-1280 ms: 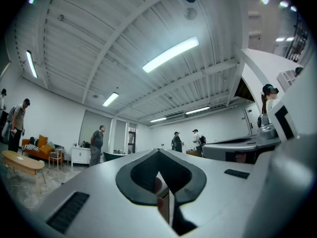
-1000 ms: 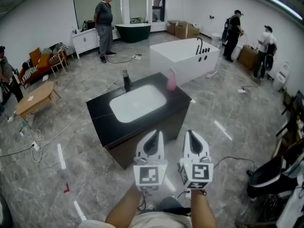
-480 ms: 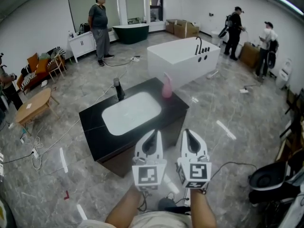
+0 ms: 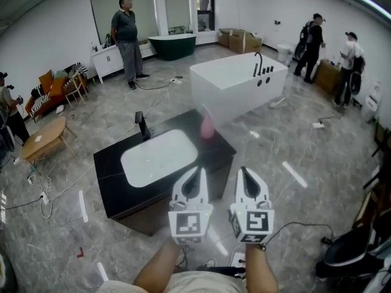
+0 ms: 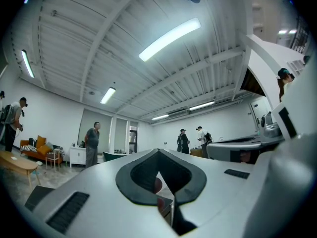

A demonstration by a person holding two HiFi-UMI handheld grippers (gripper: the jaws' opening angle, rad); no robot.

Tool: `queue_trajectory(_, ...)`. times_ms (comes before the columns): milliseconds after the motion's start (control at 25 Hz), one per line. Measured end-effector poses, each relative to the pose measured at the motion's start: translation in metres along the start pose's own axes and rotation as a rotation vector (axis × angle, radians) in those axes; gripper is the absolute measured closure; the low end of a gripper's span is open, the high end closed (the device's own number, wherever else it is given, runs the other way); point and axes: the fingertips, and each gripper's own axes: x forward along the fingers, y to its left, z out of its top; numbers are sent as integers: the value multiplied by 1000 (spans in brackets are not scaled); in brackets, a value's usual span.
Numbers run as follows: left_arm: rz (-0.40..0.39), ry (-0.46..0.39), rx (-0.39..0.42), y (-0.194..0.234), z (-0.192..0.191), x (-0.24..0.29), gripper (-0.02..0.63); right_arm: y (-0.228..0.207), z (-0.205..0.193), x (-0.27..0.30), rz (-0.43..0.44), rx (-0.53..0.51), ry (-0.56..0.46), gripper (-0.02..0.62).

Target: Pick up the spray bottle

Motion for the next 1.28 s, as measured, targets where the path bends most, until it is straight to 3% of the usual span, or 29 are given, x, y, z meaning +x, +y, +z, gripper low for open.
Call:
queue_trajectory(320, 38, 10, 11, -3, -11, 42, 604, -22, -13, 40, 59, 9, 3, 592)
queue_trajectory(560, 46, 5, 2, 11, -24, 78, 604, -29, -26, 79, 52, 1, 45, 592)
queue_trajectory(680, 43, -7, -5, 20, -27, 100, 604, -31, -26, 103, 66, -9, 11, 592)
queue_trajectory(1280, 16, -21, -7, 112, -40, 226, 604, -9, -22, 266, 64, -30, 14, 591)
